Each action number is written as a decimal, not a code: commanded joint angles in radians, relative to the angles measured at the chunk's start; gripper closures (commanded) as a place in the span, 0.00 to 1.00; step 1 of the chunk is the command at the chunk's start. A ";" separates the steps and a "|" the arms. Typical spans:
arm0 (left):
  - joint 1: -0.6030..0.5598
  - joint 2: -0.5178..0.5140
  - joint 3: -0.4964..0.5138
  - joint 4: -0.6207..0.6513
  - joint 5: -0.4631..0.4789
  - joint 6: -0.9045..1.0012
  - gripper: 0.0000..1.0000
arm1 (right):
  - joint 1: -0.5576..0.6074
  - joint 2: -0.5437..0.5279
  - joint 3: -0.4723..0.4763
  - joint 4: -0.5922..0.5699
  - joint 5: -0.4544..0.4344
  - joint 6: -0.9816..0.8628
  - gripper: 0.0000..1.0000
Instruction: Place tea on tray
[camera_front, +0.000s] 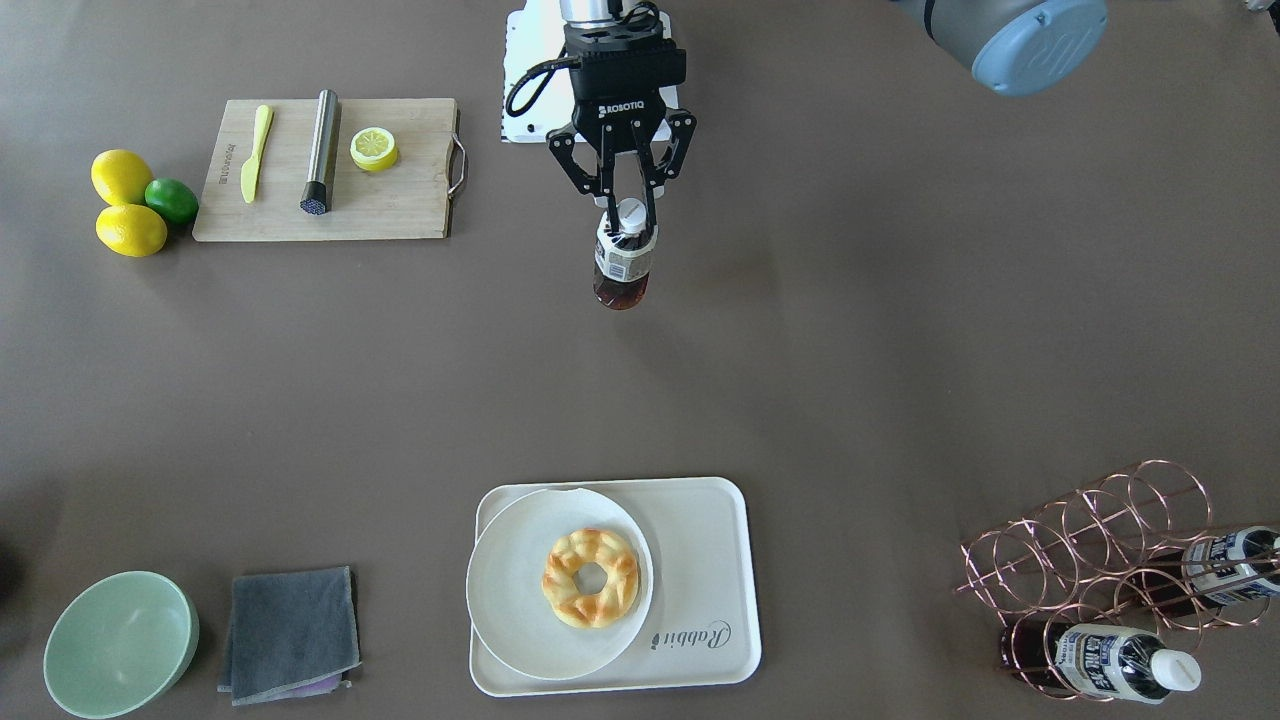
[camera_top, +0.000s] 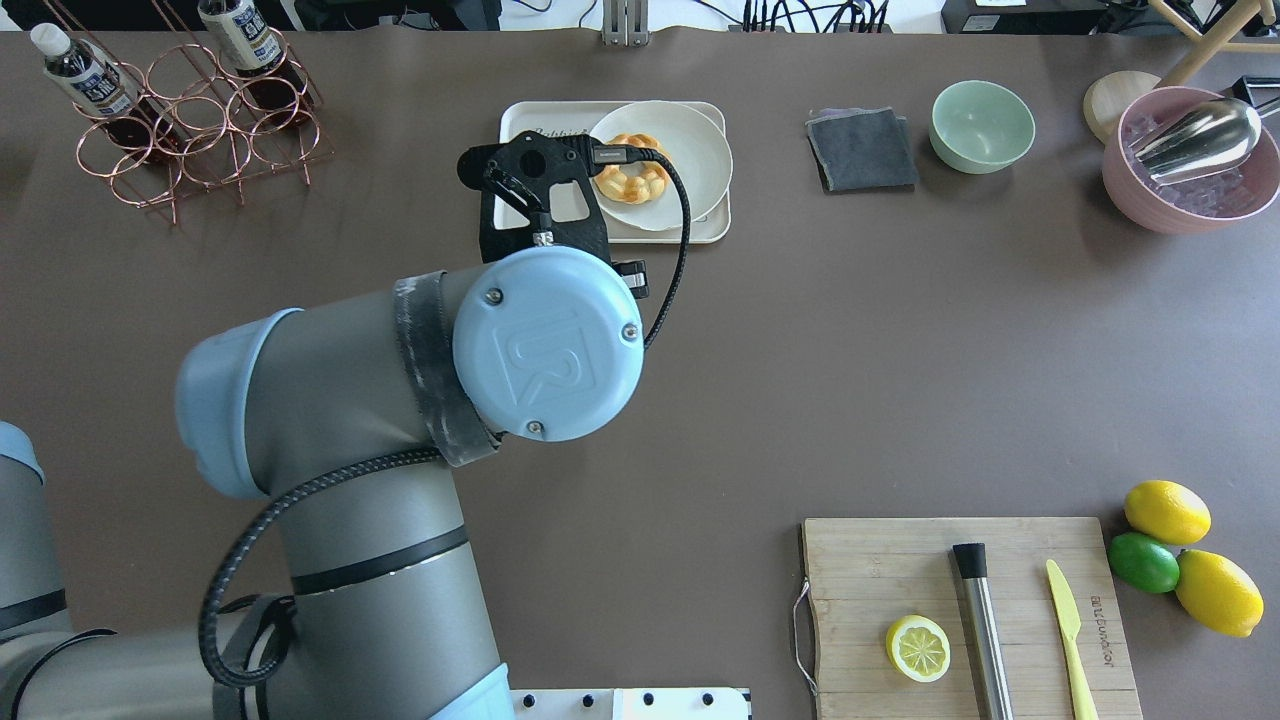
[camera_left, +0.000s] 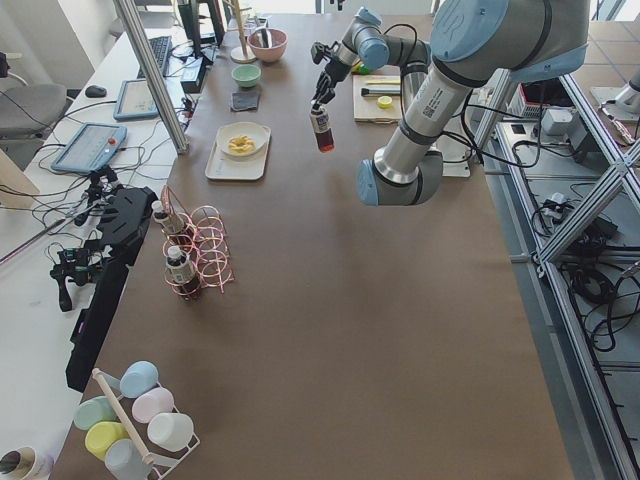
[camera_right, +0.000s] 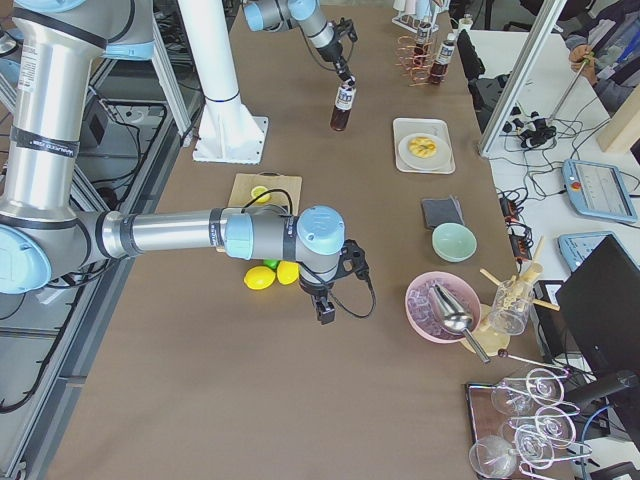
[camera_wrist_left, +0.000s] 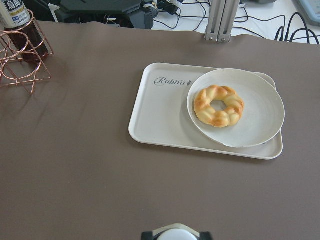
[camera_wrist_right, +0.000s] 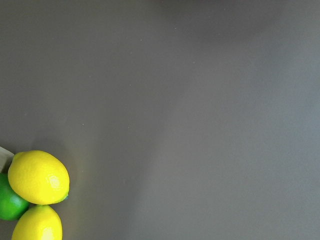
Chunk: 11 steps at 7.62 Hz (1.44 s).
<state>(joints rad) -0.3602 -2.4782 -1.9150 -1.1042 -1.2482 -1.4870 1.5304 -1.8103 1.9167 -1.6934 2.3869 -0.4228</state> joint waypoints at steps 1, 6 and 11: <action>0.070 -0.001 0.071 -0.068 0.084 -0.056 1.00 | -0.004 0.002 -0.008 0.000 0.001 -0.001 0.00; 0.075 0.013 0.071 -0.072 0.087 -0.053 1.00 | -0.006 0.002 -0.010 0.000 0.000 -0.001 0.00; 0.075 0.024 0.045 -0.071 0.085 -0.047 0.04 | -0.004 0.002 -0.008 0.000 0.001 -0.001 0.00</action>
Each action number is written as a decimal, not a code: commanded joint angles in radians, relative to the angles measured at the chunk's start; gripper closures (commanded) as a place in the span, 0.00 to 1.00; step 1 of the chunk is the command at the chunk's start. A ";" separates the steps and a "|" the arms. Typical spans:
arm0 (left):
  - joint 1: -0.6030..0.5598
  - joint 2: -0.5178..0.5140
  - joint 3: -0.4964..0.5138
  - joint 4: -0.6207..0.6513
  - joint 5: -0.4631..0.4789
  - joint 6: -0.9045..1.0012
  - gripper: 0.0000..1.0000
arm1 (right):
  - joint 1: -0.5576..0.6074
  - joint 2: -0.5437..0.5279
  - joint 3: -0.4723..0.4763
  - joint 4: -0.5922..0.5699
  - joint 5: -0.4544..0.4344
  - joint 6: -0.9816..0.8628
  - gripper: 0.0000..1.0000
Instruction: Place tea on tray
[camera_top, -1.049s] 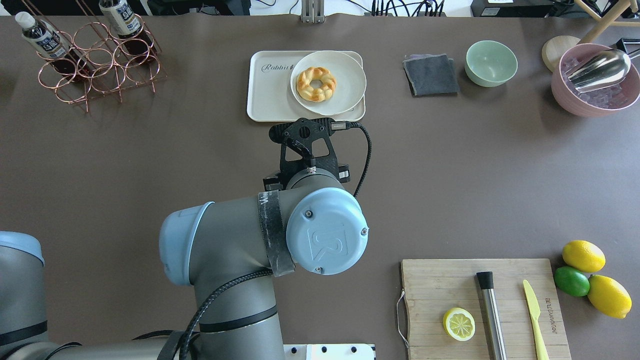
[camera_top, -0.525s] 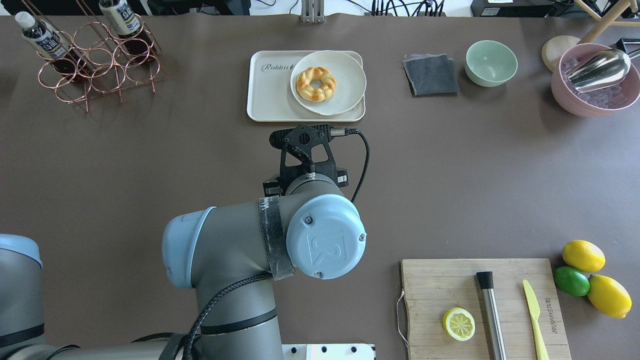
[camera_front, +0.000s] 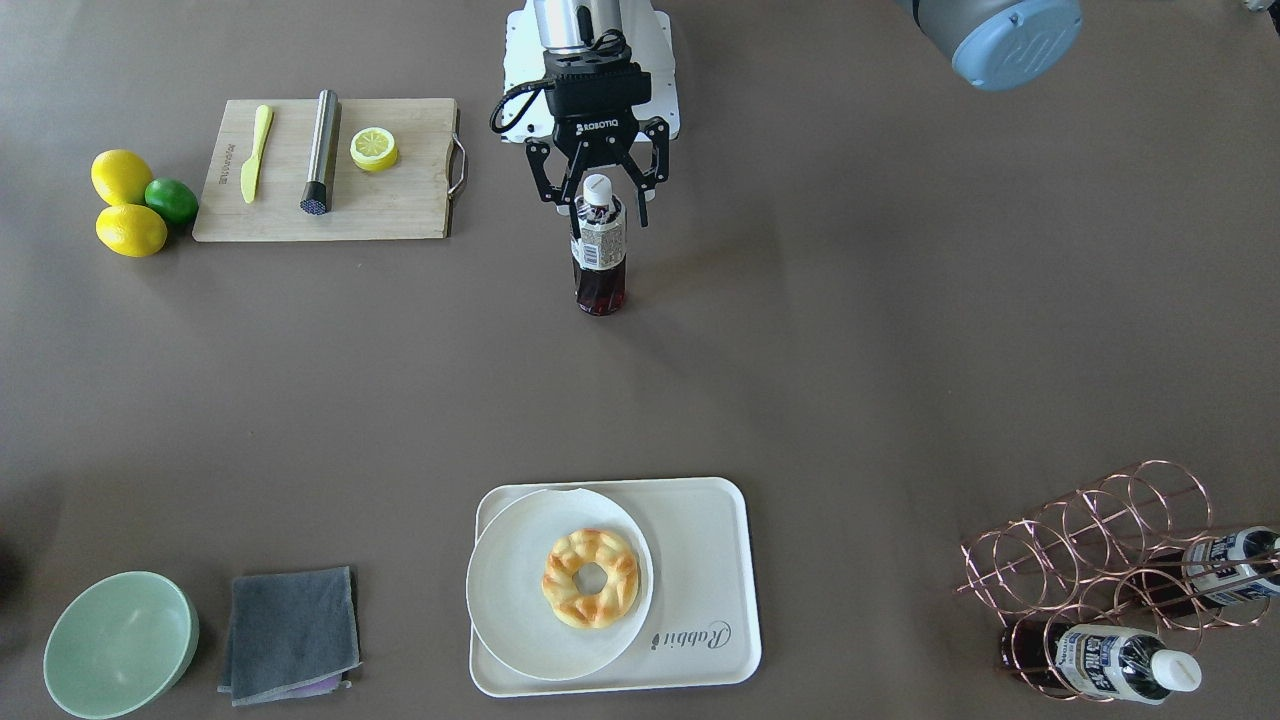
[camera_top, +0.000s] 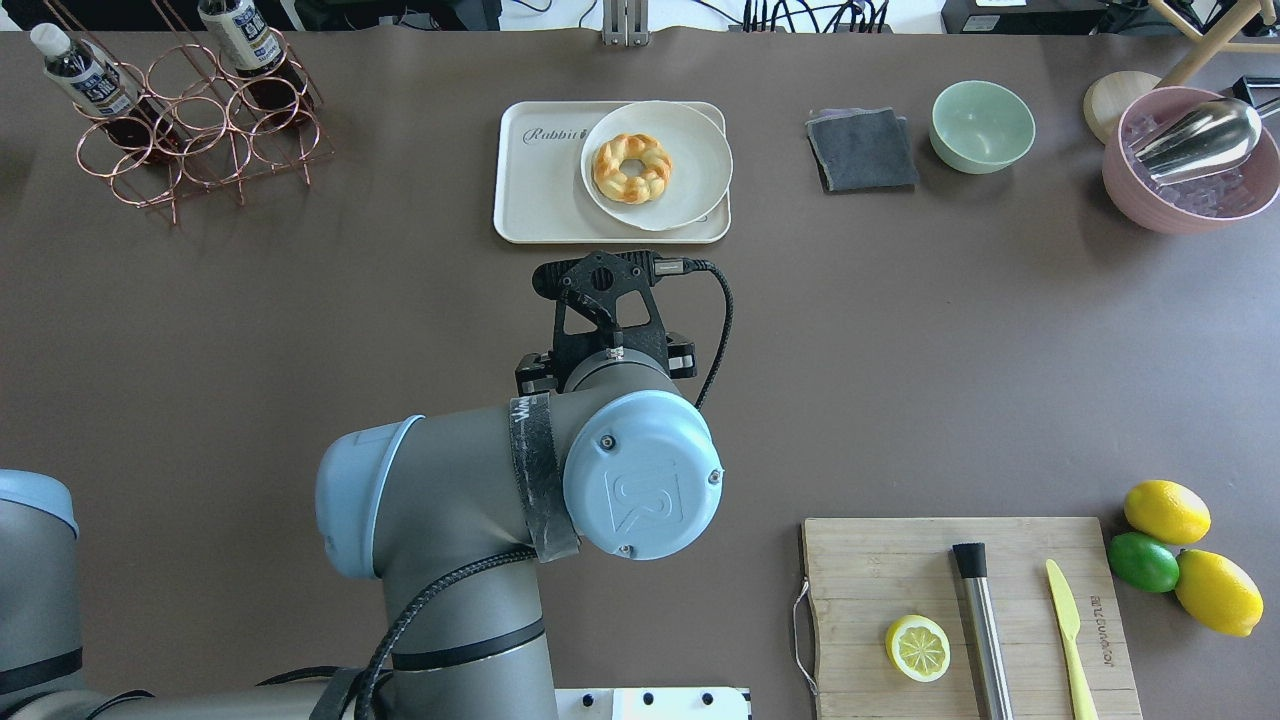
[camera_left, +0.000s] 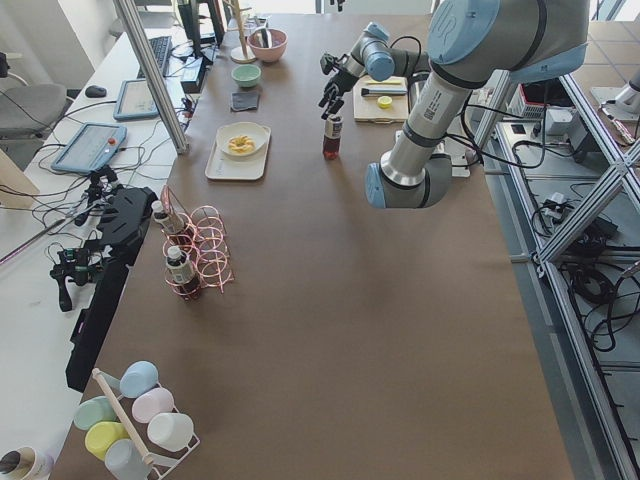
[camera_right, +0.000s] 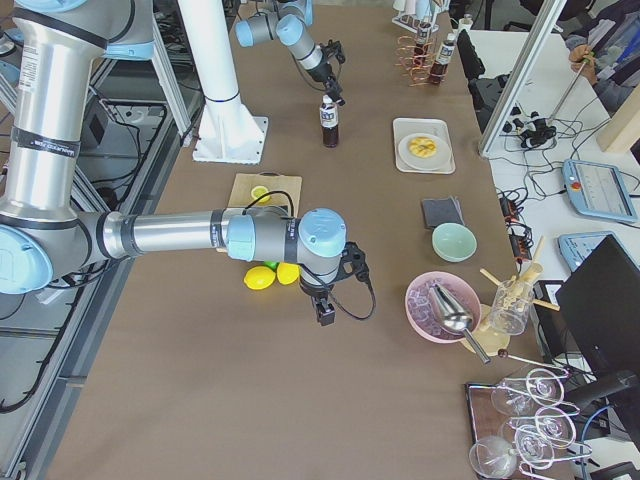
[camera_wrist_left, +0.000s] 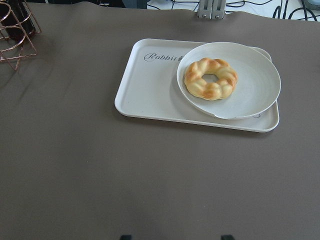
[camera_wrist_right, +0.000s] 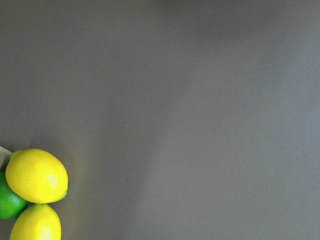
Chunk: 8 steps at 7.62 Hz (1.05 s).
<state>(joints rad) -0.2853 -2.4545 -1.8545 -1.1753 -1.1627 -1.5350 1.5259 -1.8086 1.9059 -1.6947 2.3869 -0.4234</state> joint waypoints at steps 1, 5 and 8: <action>-0.001 0.002 -0.041 0.002 -0.003 0.007 0.04 | -0.001 0.003 0.018 0.003 0.018 0.006 0.00; -0.224 0.146 -0.230 0.008 -0.302 0.387 0.04 | -0.119 0.240 0.053 0.056 0.008 0.517 0.00; -0.592 0.291 -0.239 -0.029 -0.781 0.799 0.03 | -0.310 0.394 0.111 0.066 -0.040 0.905 0.00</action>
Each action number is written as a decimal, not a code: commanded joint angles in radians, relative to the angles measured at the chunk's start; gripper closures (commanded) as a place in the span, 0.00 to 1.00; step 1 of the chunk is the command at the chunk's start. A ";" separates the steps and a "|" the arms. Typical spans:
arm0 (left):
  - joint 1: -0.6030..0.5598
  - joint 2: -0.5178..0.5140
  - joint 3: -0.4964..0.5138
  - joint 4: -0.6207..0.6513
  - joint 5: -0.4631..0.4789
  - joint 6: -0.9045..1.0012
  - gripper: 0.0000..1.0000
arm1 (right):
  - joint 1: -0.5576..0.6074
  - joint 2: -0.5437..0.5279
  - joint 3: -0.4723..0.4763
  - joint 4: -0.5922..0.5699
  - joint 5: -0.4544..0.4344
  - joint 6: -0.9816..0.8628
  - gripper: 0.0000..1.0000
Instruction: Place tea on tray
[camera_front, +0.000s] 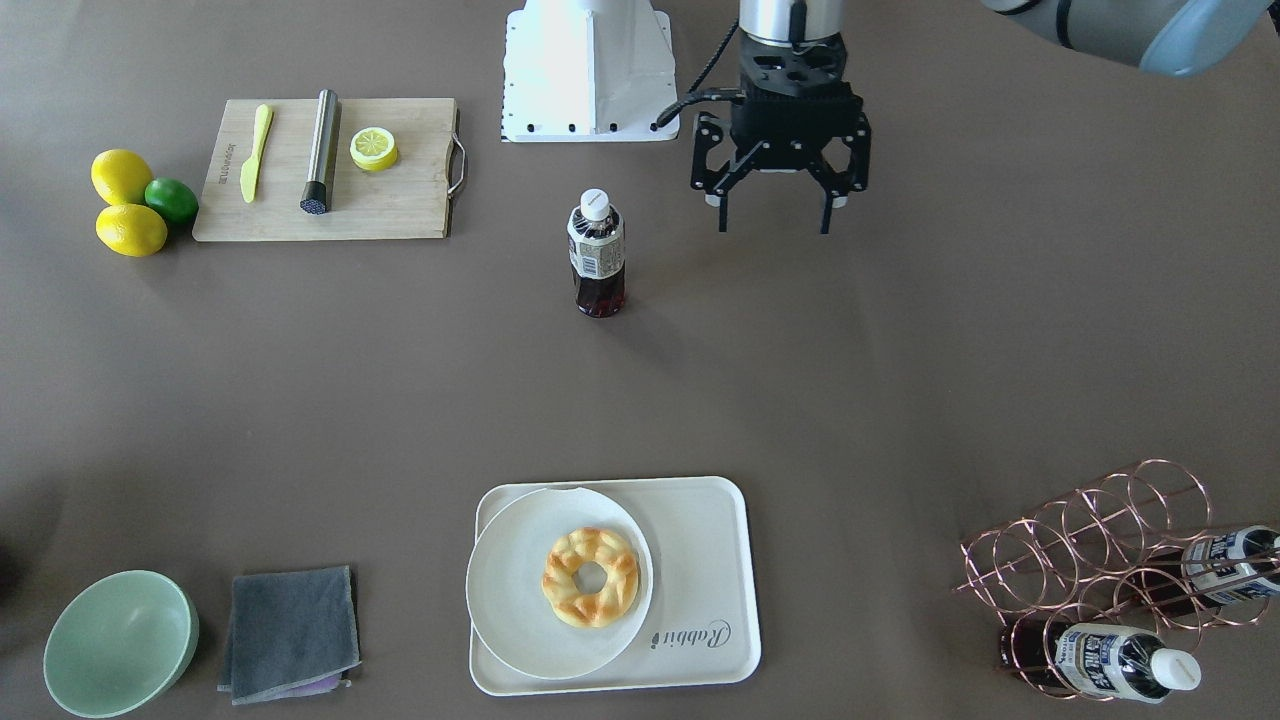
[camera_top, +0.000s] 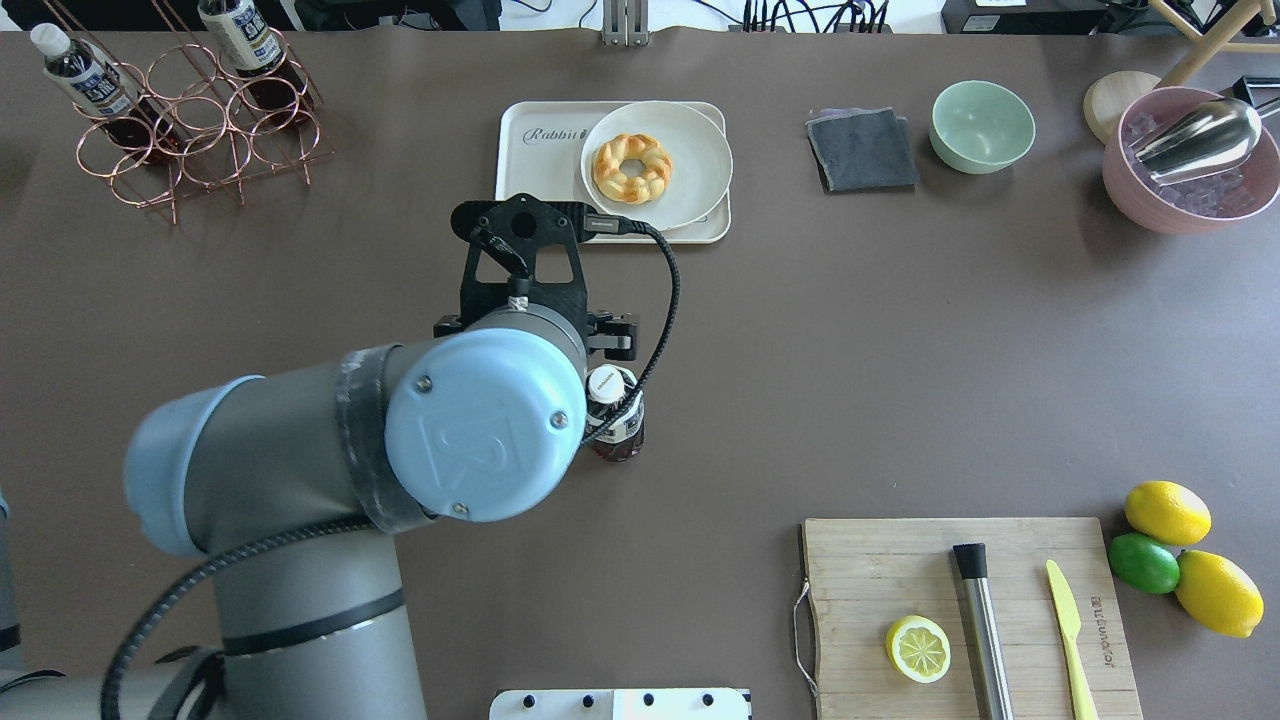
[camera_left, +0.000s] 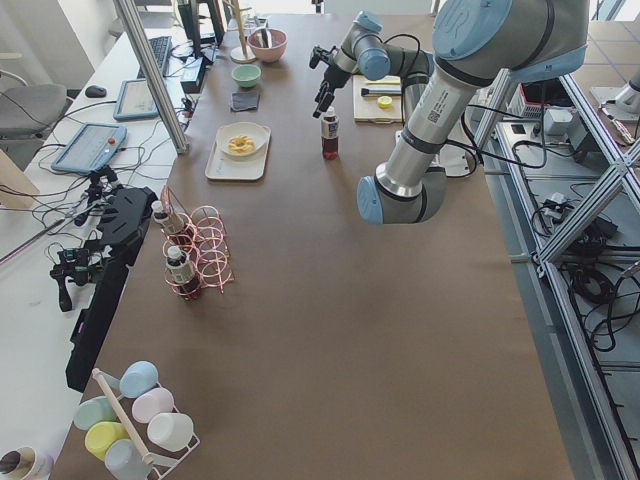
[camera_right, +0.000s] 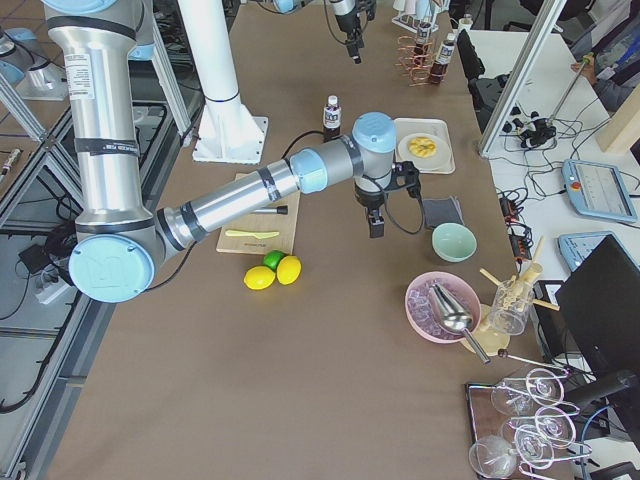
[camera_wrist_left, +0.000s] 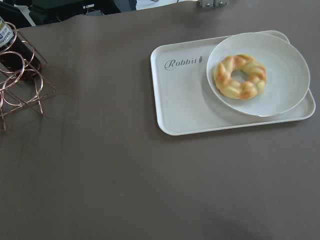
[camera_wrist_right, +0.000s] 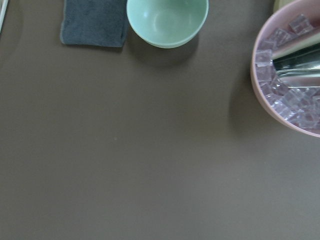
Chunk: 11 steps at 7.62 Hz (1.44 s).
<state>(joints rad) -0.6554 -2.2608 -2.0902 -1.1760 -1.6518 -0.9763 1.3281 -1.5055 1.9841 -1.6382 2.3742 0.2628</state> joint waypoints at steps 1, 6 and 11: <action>-0.309 0.191 0.010 -0.103 -0.407 0.371 0.03 | -0.169 0.146 0.041 0.029 -0.026 0.346 0.00; -0.636 0.573 0.024 -0.252 -0.681 0.725 0.03 | -0.723 0.401 0.133 0.048 -0.384 1.102 0.00; -0.684 0.728 0.030 -0.311 -0.681 0.885 0.03 | -0.940 0.820 0.013 -0.402 -0.576 1.133 0.02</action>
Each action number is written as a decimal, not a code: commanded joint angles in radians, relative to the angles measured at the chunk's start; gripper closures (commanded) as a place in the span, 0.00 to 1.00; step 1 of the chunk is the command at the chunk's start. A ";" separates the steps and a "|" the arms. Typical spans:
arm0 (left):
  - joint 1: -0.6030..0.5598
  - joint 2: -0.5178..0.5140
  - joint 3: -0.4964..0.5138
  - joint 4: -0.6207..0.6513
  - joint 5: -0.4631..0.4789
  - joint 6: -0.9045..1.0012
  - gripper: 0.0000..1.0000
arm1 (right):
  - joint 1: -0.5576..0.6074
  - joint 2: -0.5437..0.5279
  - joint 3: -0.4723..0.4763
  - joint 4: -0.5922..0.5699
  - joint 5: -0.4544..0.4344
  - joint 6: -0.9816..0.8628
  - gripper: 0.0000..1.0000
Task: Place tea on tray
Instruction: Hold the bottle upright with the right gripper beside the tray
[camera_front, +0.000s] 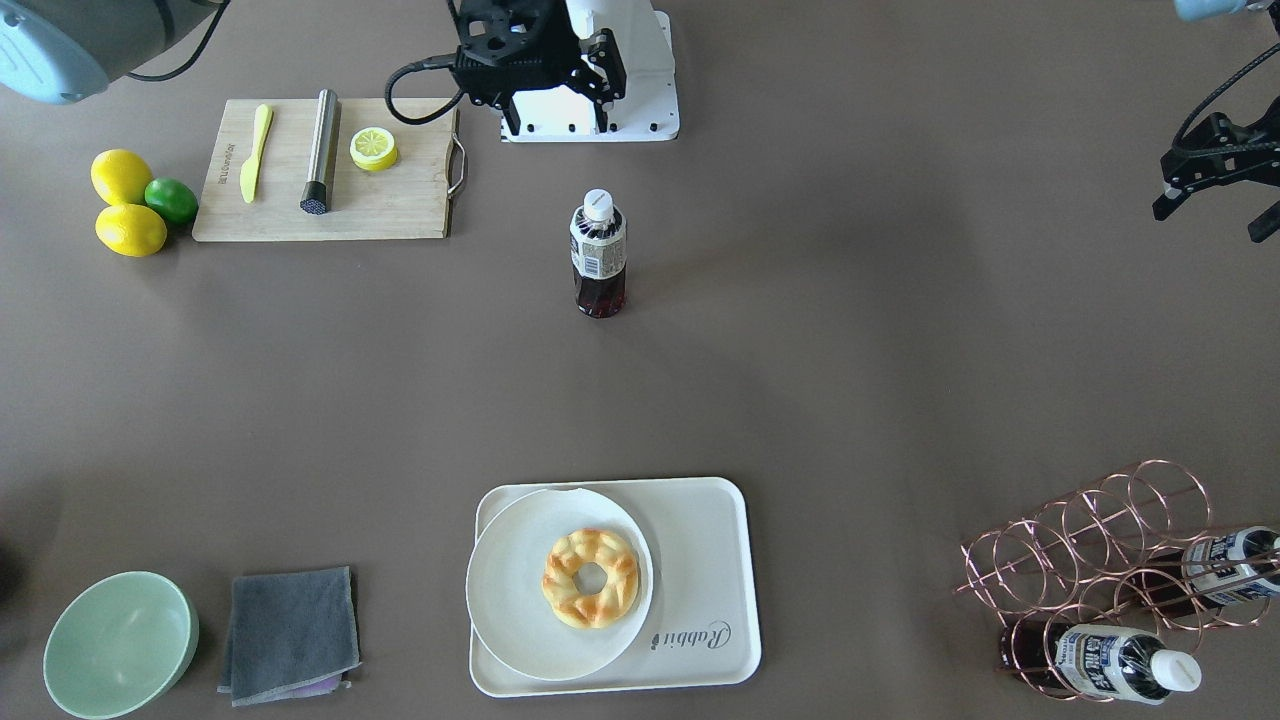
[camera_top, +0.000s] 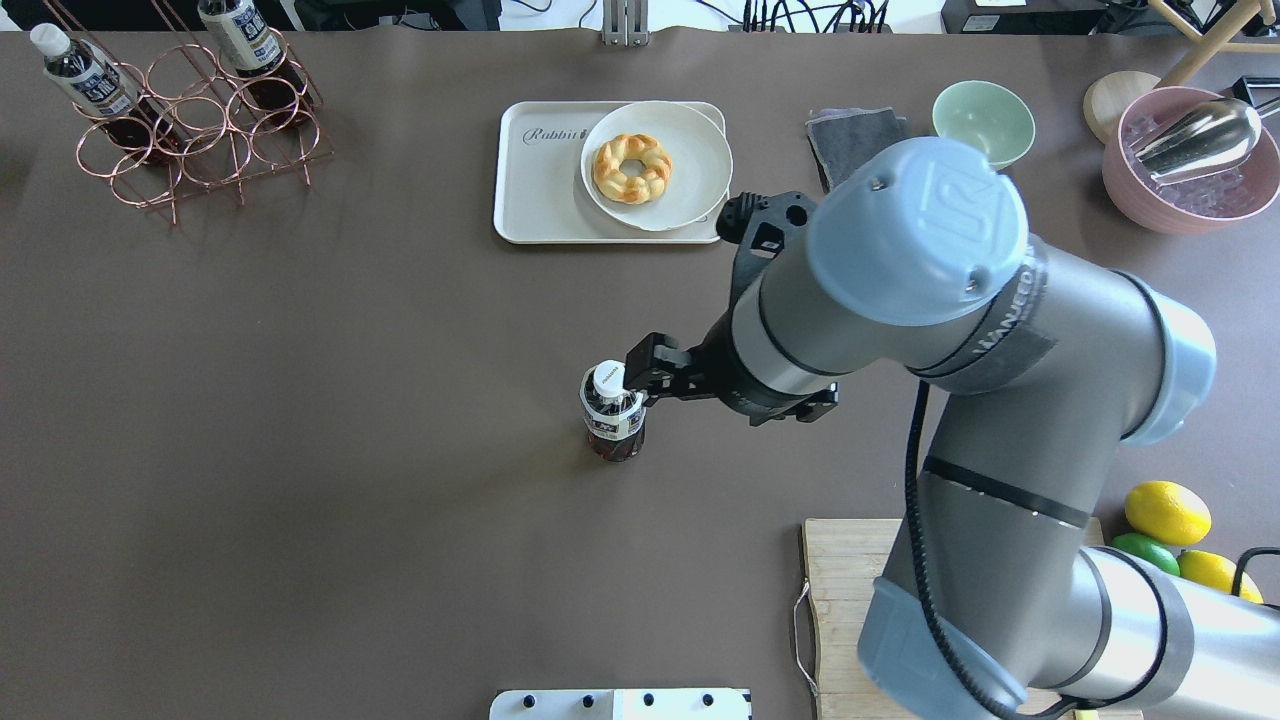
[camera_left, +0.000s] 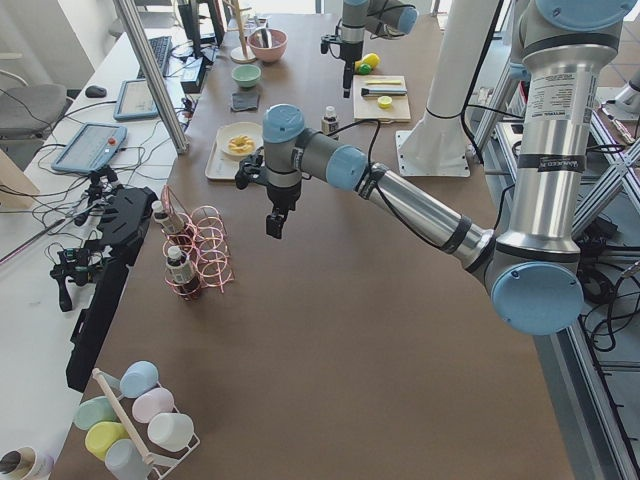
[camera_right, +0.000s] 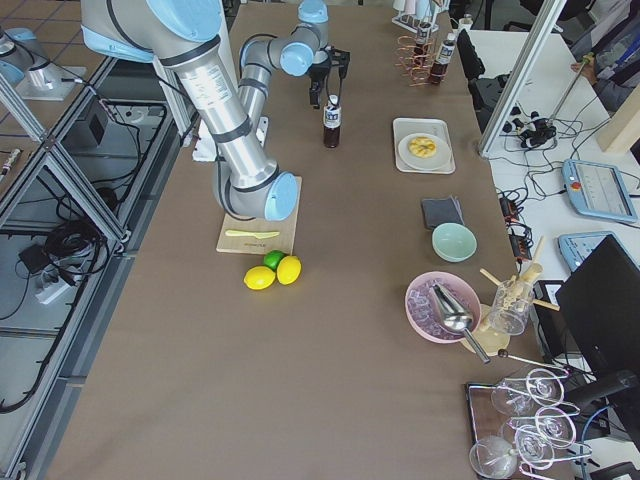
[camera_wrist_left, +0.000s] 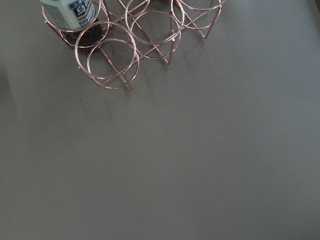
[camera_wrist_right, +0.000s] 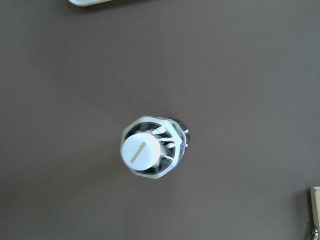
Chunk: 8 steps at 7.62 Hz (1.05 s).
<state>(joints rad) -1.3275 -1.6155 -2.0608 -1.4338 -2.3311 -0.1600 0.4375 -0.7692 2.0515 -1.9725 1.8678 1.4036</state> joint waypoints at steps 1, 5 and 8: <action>-0.041 0.138 0.008 -0.118 -0.002 0.080 0.03 | -0.037 0.088 -0.086 -0.063 -0.087 -0.024 0.06; -0.064 0.194 0.004 -0.205 -0.004 0.076 0.03 | 0.030 0.133 -0.279 0.067 -0.081 -0.239 0.12; -0.064 0.178 0.008 -0.205 -0.004 0.074 0.03 | 0.033 0.114 -0.271 0.072 -0.052 -0.250 0.18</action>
<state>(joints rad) -1.3898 -1.4329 -2.0536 -1.6378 -2.3347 -0.0845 0.4693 -0.6447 1.7801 -1.9068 1.8009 1.1595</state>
